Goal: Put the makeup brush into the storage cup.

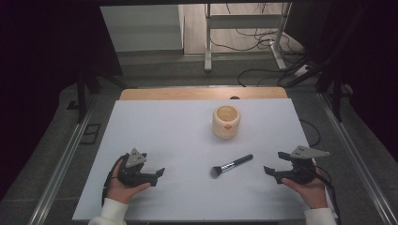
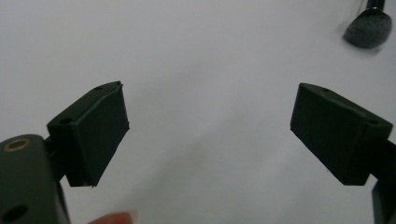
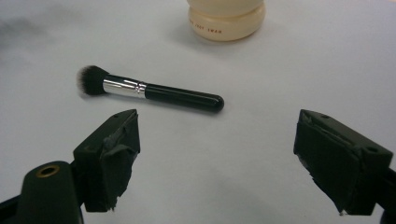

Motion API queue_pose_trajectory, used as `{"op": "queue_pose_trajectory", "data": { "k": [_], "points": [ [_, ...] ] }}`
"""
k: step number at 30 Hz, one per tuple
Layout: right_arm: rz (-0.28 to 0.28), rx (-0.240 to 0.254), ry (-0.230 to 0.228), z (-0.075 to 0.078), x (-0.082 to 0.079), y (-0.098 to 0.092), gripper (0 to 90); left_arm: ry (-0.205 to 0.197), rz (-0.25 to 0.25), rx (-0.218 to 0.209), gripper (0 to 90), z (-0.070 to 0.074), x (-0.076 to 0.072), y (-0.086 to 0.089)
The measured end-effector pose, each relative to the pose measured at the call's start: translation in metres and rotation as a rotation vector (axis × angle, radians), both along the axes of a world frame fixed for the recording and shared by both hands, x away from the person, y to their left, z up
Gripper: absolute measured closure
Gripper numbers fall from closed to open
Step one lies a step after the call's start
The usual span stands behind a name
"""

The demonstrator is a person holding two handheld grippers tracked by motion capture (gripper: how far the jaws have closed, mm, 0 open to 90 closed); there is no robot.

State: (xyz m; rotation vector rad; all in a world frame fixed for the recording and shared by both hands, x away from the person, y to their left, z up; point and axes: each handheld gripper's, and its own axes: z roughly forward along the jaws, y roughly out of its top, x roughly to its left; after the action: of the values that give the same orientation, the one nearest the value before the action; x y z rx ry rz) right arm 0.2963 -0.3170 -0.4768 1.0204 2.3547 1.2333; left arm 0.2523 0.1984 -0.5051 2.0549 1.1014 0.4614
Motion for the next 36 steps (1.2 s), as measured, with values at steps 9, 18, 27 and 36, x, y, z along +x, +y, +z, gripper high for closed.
{"op": "queue_pose_trajectory", "data": {
  "k": [9, 18, 27, 36],
  "points": [
    [0.013, -0.031, 0.011, -0.003, 0.004, 0.002, 14.8, 0.001, 0.015, -0.001, 12.0, 0.000, -0.004, 0.003],
    [0.014, -0.064, 0.011, -0.005, -0.003, 0.004, 13.6, -0.003, -0.013, 0.018, 11.5, 0.000, -0.001, -0.005],
    [0.019, -0.081, 0.023, -0.005, 0.001, 0.004, 10.1, 0.015, -0.032, 0.024, 10.9, -0.003, 0.000, -0.006],
    [0.032, -0.101, 0.008, -0.001, 0.003, 0.007, 11.1, 0.016, -0.023, 0.022, 10.4, -0.001, -0.004, -0.003]
  ]
}}
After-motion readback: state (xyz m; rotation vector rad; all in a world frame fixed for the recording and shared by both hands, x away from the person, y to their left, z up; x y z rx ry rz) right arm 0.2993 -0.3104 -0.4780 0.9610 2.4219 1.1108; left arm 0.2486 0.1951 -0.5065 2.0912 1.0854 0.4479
